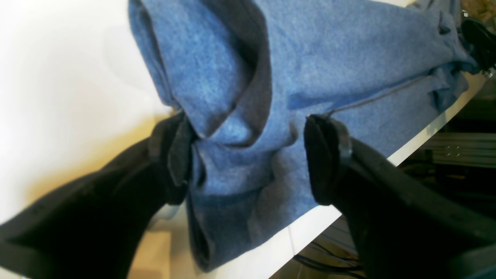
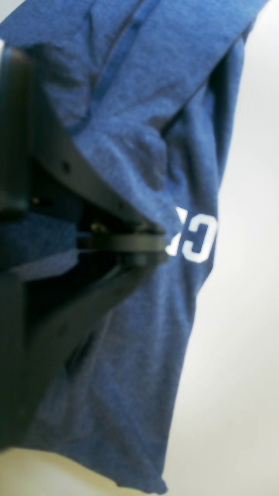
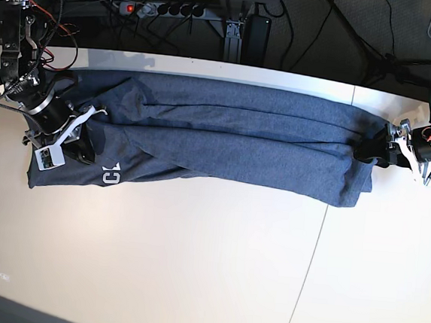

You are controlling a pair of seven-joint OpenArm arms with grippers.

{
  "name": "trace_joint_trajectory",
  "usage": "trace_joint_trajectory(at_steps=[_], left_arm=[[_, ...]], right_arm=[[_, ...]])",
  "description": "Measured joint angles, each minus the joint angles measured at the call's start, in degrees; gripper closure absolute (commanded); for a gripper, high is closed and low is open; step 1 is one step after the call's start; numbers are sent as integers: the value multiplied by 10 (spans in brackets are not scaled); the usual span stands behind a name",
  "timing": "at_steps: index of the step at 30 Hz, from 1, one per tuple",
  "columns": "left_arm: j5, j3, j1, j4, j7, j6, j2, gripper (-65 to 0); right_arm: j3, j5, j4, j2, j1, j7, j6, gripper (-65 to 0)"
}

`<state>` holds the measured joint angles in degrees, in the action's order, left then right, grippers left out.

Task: Fold the T-shirt properly
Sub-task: 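Release the left gripper and regrasp the strip's other end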

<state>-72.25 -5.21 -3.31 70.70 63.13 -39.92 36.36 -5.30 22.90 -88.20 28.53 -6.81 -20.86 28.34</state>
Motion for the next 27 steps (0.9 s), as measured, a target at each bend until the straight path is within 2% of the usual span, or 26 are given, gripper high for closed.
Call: trace_joint_trajectory(at_steps=[20,24,27], left_arm=[[21,0,32,-2,-1,0,5,-466],[31,24,32,-2,-6,0,3,-466],[47,48,34,-2,-34,0,0,-466]], right_arm=[[0,0,0,0,0,-7,0,0],[0,0,0,0,0,-7,0,0],[0,0,0,0,0,-7,0,0]])
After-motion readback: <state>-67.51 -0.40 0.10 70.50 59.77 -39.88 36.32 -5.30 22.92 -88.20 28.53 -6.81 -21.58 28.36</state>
